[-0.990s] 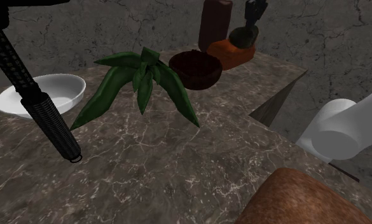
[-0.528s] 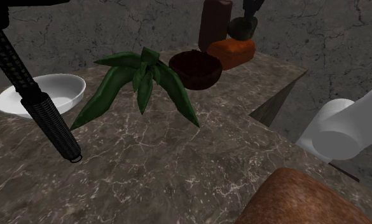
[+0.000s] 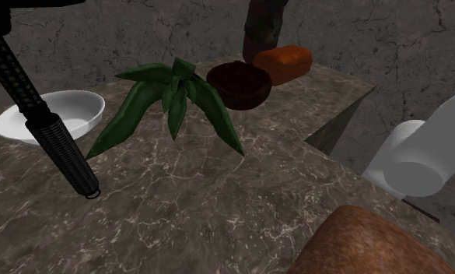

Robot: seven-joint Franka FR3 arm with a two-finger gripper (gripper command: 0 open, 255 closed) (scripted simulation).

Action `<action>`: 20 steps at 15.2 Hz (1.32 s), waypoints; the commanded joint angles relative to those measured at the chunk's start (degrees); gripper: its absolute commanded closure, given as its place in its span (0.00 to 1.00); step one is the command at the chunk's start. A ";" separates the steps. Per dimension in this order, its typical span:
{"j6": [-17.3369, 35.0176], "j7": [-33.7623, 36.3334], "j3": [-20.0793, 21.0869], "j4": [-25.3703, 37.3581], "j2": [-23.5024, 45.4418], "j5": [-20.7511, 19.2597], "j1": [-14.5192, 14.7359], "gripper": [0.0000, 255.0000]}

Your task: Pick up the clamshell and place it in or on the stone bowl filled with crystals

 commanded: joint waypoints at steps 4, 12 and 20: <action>0.31 4.38 2.67 5.94 5.95 0.27 1.65 1.00; 7.15 3.97 2.69 -3.92 2.94 0.33 1.65 1.00; 13.14 3.63 2.72 -11.77 1.08 0.41 1.67 1.00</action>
